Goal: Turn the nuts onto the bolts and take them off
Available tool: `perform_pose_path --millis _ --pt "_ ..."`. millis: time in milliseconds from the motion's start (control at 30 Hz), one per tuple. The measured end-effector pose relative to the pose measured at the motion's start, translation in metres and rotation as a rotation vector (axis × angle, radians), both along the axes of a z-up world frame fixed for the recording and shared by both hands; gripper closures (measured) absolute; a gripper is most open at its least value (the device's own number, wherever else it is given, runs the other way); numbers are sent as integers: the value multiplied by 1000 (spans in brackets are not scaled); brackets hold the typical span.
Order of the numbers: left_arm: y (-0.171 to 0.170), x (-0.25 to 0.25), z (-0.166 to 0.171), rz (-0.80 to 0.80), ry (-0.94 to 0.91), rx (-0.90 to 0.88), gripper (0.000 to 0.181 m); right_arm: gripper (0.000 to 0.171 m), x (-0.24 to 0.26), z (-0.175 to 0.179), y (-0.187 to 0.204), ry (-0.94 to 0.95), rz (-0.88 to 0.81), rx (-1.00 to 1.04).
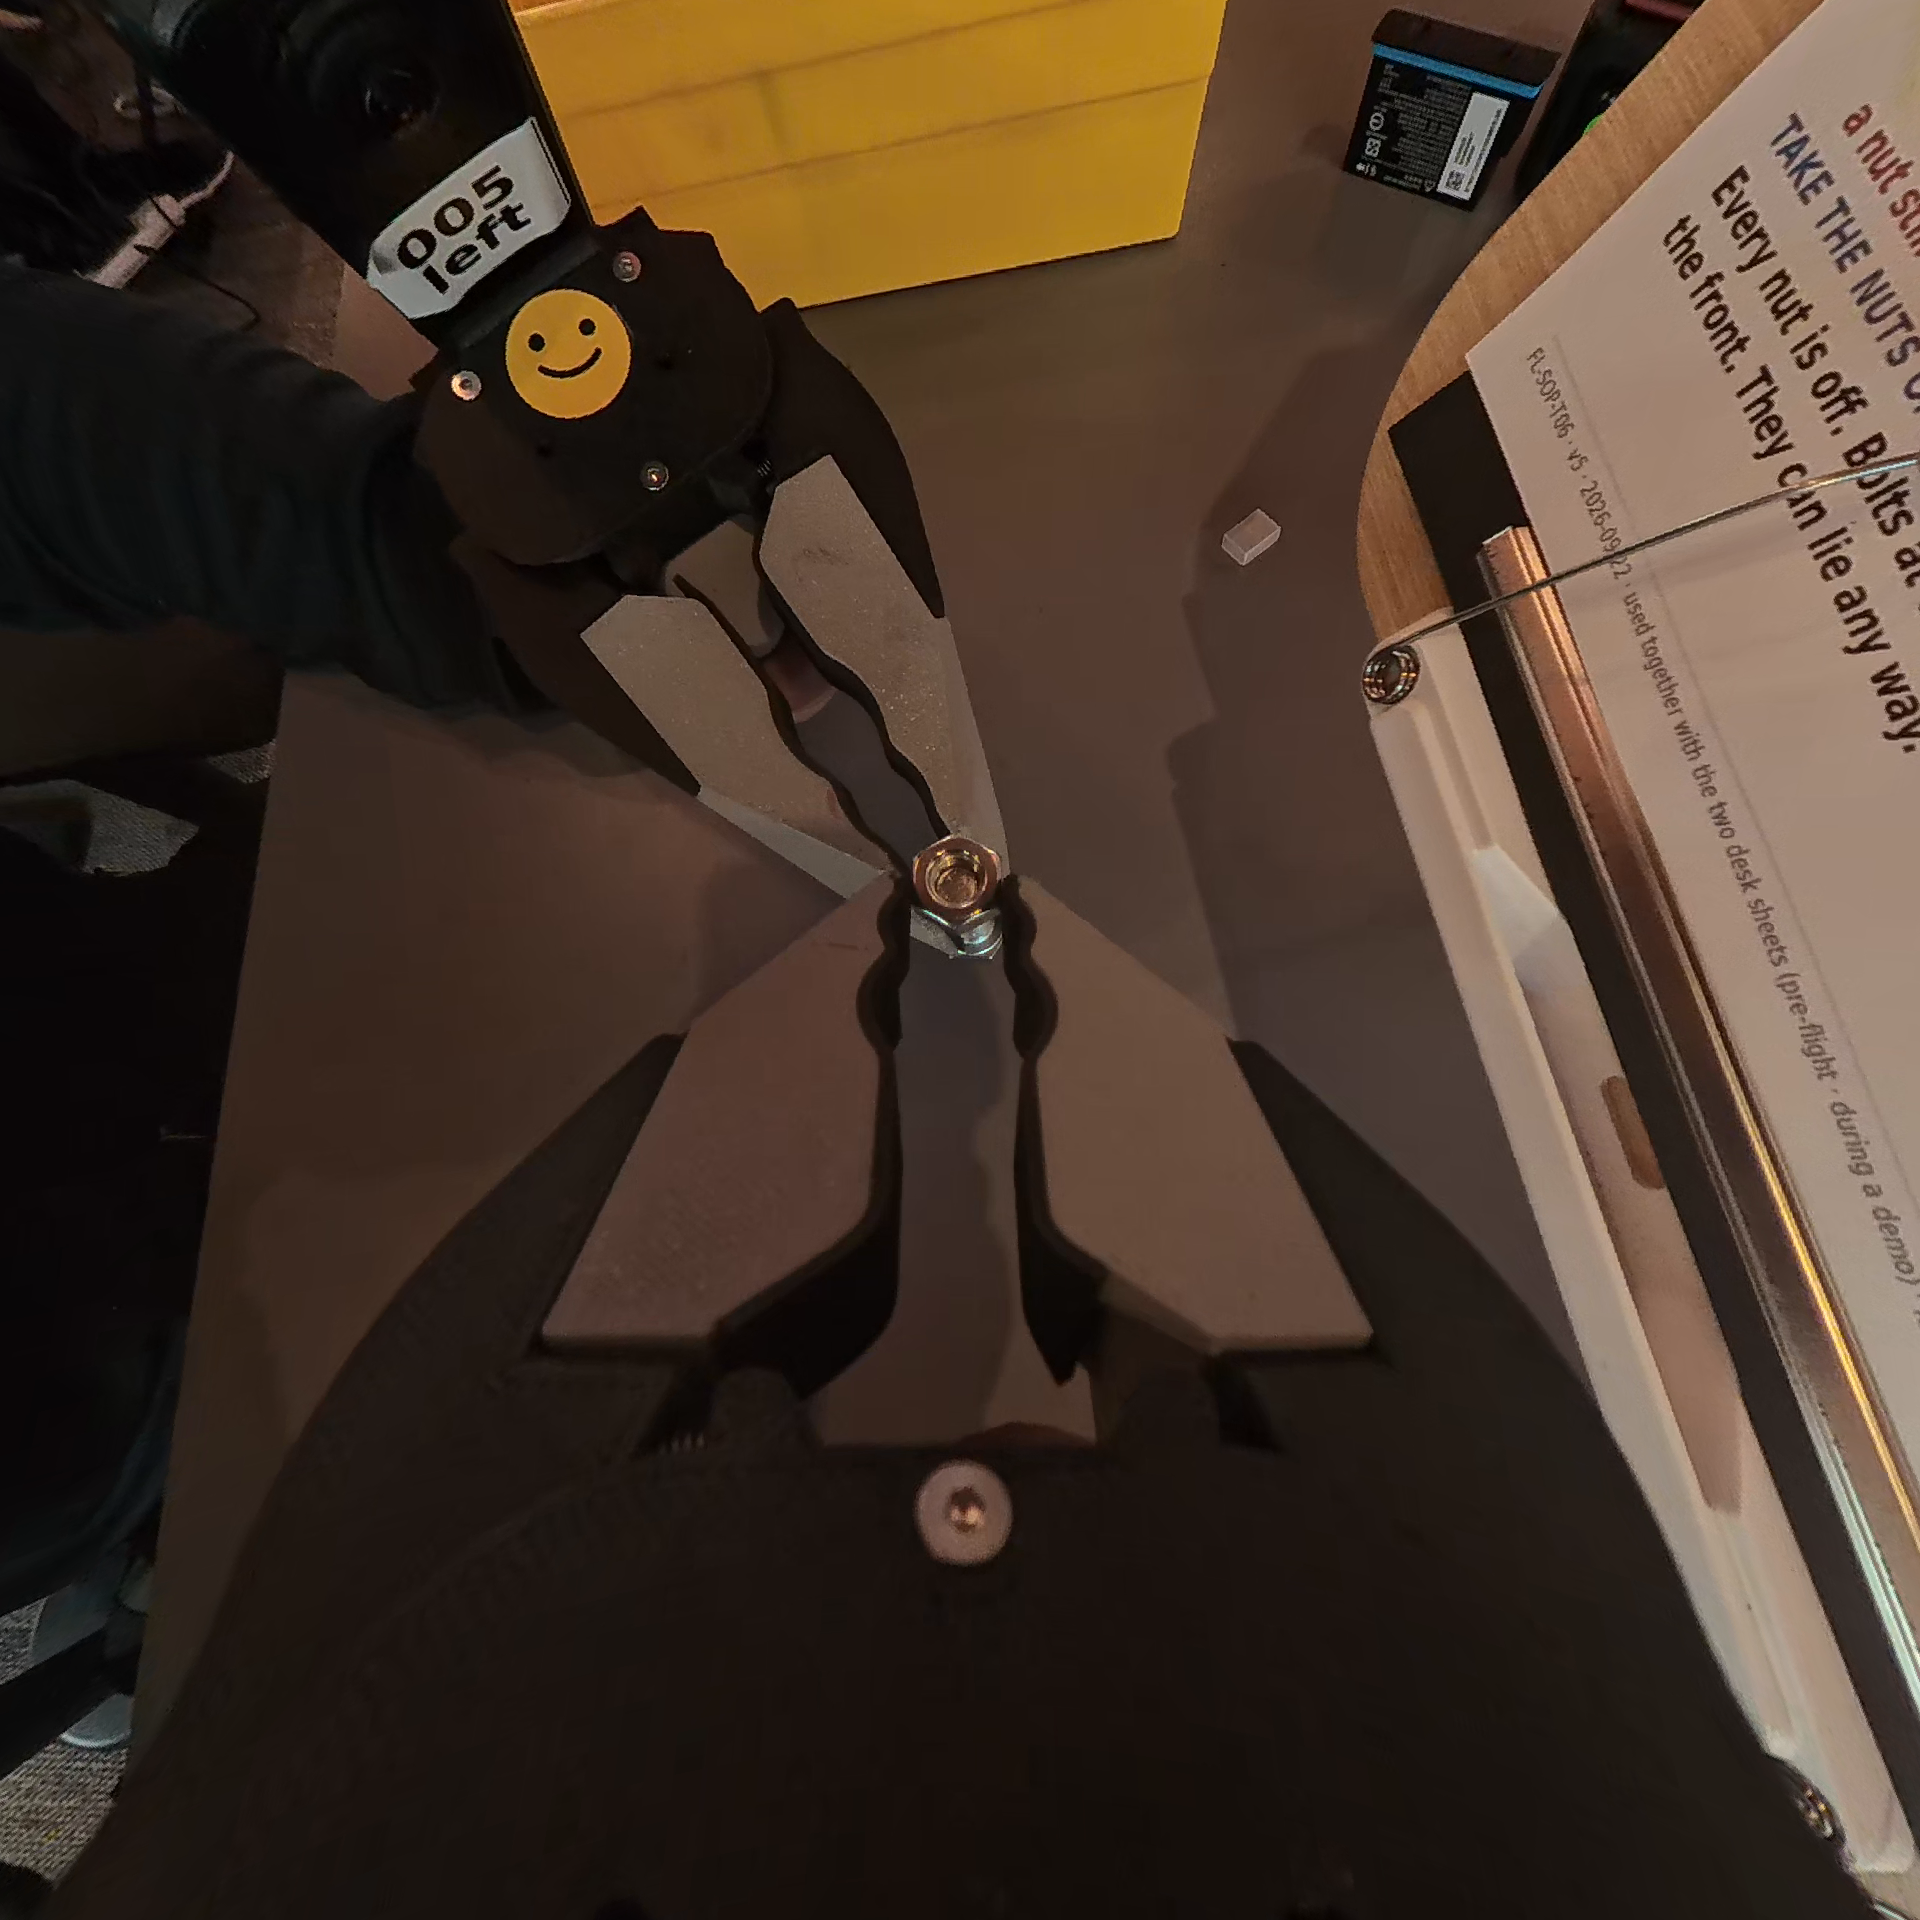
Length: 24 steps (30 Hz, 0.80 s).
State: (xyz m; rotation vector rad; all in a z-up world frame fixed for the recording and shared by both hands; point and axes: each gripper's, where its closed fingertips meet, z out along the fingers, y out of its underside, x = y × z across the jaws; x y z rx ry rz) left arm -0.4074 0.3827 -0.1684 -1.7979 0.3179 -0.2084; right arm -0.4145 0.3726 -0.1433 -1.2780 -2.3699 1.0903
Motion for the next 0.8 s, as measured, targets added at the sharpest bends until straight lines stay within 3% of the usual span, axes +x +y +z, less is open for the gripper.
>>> perform_pose_path --millis 500,667,800 --pt "0 1 0 -5 -3 -1 174 155 0 -1 1 -2 2 -2" --pt "0 2 1 -10 -11 5 174 152 5 19 -9 52 46 -89" --pt "0 0 1 -2 -14 4 174 149 5 10 -4 22 34 -55"
